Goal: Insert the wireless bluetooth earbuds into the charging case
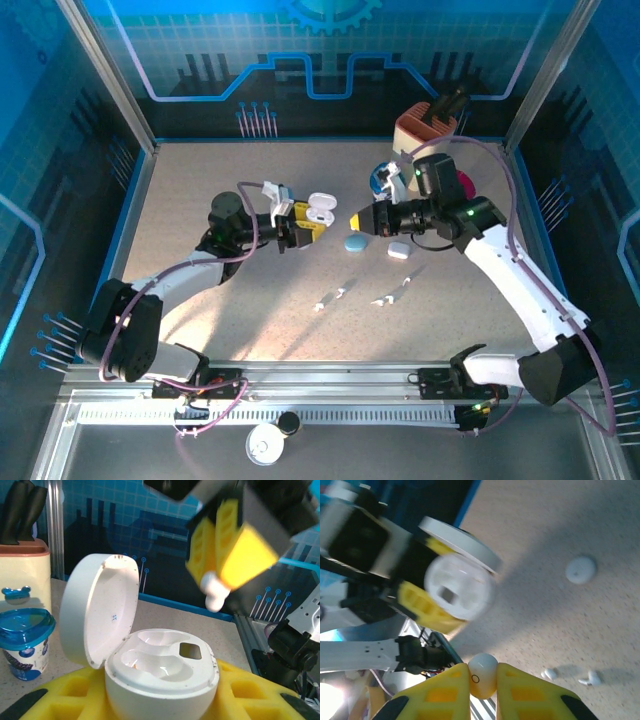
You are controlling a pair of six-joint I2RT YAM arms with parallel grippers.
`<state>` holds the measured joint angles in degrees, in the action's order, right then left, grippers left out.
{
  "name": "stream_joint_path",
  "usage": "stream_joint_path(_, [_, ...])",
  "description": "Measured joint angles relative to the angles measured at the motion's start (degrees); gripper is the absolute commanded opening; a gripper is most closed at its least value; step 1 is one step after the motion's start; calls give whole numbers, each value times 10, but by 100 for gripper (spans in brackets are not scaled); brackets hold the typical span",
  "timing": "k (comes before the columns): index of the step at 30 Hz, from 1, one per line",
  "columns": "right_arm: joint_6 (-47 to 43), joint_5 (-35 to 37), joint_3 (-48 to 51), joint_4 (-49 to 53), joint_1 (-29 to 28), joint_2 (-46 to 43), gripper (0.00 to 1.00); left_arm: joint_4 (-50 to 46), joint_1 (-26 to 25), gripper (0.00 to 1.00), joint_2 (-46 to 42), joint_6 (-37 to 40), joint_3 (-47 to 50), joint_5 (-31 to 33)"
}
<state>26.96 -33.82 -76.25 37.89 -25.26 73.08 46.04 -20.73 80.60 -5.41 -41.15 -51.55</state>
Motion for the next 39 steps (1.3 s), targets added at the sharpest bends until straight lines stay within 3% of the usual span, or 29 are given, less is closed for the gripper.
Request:
stream_joint_path(14, [-35, -4, -72, 5, -54, 60, 13, -34, -19, 37, 0, 40, -16, -17])
stream_joint_path(31, [-50, 38, -73, 21, -55, 69, 13, -10, -19, 38, 0, 24, -16, -22])
stream_joint_path(39, [-49, 38, -65, 19, -55, 72, 19, -4, -20, 38, -1, 23, -16, -22])
